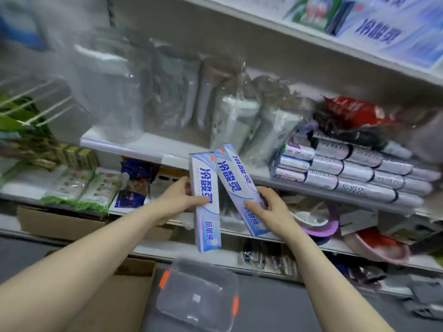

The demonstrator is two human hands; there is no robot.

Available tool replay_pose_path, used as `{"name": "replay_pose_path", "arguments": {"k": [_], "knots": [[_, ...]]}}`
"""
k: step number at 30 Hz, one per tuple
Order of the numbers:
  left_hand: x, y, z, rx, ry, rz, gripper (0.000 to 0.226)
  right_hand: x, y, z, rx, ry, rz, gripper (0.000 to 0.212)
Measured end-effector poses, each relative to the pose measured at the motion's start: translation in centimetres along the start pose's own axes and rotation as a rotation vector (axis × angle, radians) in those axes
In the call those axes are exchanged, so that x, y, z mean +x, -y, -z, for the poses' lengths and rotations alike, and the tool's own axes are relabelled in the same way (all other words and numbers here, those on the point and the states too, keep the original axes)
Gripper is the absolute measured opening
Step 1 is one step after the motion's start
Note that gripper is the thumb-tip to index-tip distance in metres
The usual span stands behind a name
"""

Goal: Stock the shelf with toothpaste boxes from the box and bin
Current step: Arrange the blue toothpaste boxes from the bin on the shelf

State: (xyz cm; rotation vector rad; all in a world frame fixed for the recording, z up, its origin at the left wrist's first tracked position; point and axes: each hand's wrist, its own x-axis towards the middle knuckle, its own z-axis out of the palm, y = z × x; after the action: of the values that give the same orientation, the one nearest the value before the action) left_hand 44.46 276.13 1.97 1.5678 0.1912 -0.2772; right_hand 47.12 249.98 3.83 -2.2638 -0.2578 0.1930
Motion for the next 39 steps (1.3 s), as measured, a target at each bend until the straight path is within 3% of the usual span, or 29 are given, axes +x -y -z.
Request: {"name": "replay_pose_path", "arguments": {"k": [6, 11, 17, 24, 29, 33, 39], "knots": [[-1.1, -6.6, -1.1, 0.021, 0.081, -0.149, 0.063, -0.6, 4.3, 5.1, -0.060, -0.082, 0.103, 0.031], [-1.3, -12.3, -1.9, -0.008, 0.096, -0.246, 0.053, -1.0, 7.1, 9.2, -0.091, -0.184, 0.165, 0.058], [-1.9, -19.4, -2.9, -0.022, 0.112, -0.351, 0.049, -1.7, 12.0, 15.4, -0.179, -0.323, 0.314, 0.035], [-2.2, -26.9, -5.8, -0.058, 0.071, -0.499, 0.034, -0.9, 15.2, 24.3, -0.213, -0.445, 0.410, 0.042], [-1.0, -30.6, -8.6, -0.100, 0.035, -0.542, 0.033, 1.1, 15.8, 30.6, -0.281, -0.480, 0.397, 0.061], [0.1, -32.7, -11.1, -0.112, 0.000, -0.571, 0.041, 3.3, 16.6, 35.4, -0.482, -0.563, 0.446, 0.052], [1.8, -34.3, -13.9, -0.167, -0.082, -0.614, 0.028, 7.4, 17.1, 40.5, -0.706, -0.531, 0.425, 0.054]]}}
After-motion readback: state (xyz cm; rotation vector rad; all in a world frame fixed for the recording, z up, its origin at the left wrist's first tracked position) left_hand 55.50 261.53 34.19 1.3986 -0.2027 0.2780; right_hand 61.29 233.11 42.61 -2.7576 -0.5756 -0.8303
